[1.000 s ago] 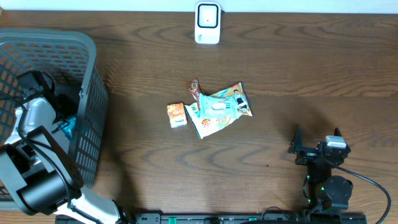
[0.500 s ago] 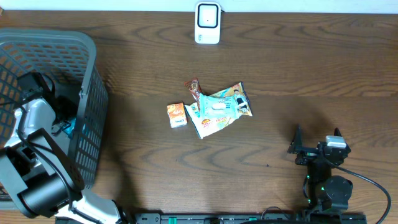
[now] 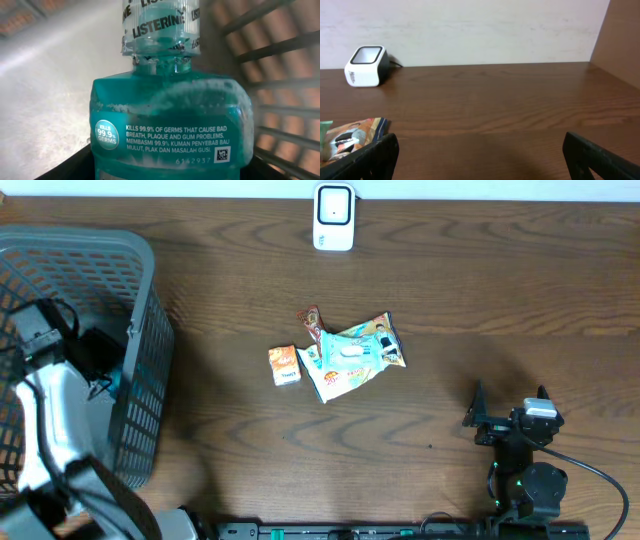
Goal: Scan the item barcode
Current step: 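Lower the left gripper and grasp the blue Listerine bottle by its neck, then carry the Listerine bottle out and lay it right of the snacks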
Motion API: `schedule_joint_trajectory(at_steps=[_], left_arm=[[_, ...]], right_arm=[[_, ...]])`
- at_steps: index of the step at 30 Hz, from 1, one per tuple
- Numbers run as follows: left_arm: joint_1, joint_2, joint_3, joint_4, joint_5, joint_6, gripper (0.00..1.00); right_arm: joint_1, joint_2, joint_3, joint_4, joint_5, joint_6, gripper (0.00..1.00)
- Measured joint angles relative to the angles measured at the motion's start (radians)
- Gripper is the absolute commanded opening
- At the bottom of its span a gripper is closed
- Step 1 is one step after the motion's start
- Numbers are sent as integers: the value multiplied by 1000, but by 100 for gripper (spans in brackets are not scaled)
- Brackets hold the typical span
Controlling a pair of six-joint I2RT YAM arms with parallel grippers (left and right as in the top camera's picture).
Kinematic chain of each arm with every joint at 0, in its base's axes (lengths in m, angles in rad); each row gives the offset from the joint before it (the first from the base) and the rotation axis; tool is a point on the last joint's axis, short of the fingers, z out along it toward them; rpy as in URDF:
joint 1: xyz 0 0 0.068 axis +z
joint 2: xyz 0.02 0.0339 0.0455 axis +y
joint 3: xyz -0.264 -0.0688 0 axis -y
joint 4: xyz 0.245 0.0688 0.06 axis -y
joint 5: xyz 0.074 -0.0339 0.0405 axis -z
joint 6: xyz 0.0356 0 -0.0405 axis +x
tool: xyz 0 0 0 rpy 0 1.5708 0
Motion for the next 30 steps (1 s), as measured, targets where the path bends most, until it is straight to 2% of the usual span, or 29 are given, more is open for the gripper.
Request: schedule_joint_trajectory(at_steps=[22,30], left_arm=[[0,-365,0,23,58,-24,48],[-2,-571,0,116,222,-68,48]], right_arm=[[0,0,0,0,0,0,99],[0,0,0,0,0,0,99]])
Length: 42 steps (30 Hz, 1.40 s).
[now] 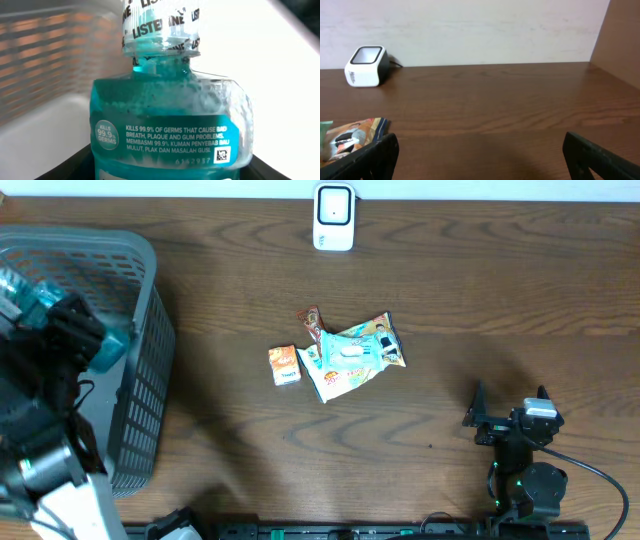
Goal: Scan the item barcode
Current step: 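Carry the Listerine bottle out and lay it right of the snacks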
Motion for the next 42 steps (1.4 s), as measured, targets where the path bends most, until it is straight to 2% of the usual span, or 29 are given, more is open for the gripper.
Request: schedule_joint_trajectory(at_steps=[5,11,17,21,25,33,42], left_arm=[[-118,-61,0,21,121,-69,48],[-417,1,0,49,153,-103,48],[-747,162,0,170,90,-114,48],[-975,336,0,327,35,-114,48],[-1124,517,0,497,2,-114,48],[-1265,846,0,732,-22,-140,48],[-1302,1014,0,801,-24,-189,49]], right_arm=[[0,0,0,0,0,0,99],[0,0,0,0,0,0,99],[0,0,0,0,0,0,99],[0,1,0,0,0,0,99],[0,2,0,0,0,0,99],[0,2,0,0,0,0,99],[0,2,0,0,0,0,99]])
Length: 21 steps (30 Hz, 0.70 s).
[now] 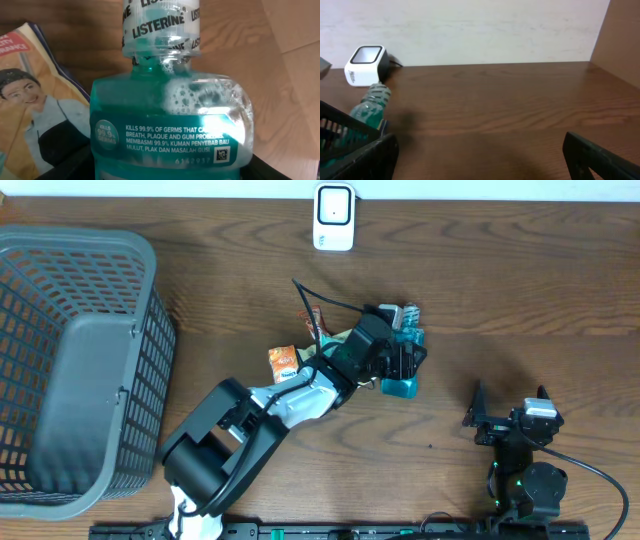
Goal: Scan the item barcode
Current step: 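Carry the Listerine bottle out and lay it right of the snacks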
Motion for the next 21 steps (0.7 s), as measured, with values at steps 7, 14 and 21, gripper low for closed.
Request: schedule_joint_trajectory(at_steps=[7,14,21], left_arm=[[-5,51,0,52,-2,-6,52],[-7,56,1,61,2,-7,98],[19,38,9,34,2,-14,98]], right_arm=[[0,0,0,0,0,0,99],[0,0,0,0,0,0,99],[0,0,0,0,0,0,99]])
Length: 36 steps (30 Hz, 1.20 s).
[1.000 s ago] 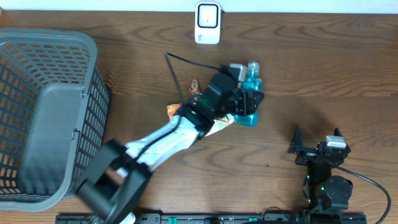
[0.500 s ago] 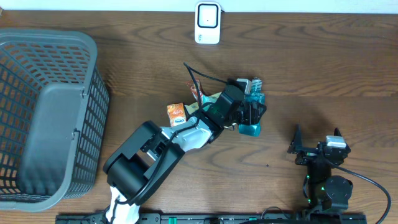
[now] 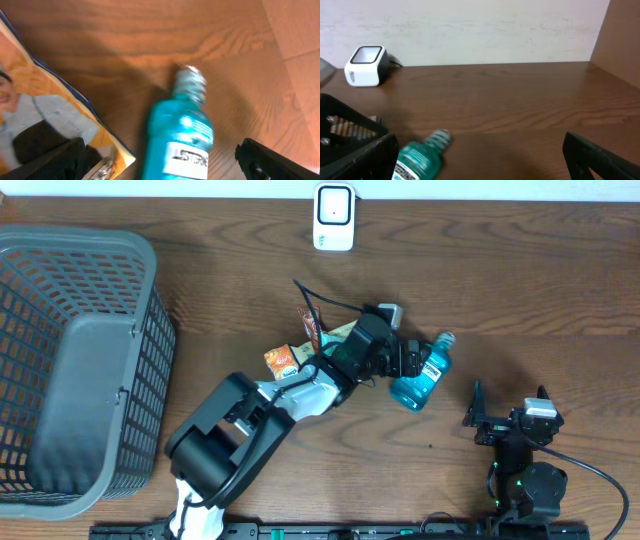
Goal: Scan the item barcode
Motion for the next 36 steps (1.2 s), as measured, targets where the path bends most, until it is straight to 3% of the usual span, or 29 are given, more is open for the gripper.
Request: schedule_joint_trajectory(at_steps=[15,25,31,36], left_arm=[[93,-447,1,-214,-13,128,98],[139,-765,1,-461,-266,313,98],[238,-922,1,-553,-373,424,98],[419,-1016,1,-557,-406,483,98]], right_arm=[[0,0,0,0,0,0,99],[0,0,0,0,0,0,99],[0,0,0,0,0,0,99],[0,0,0,0,0,0,99]])
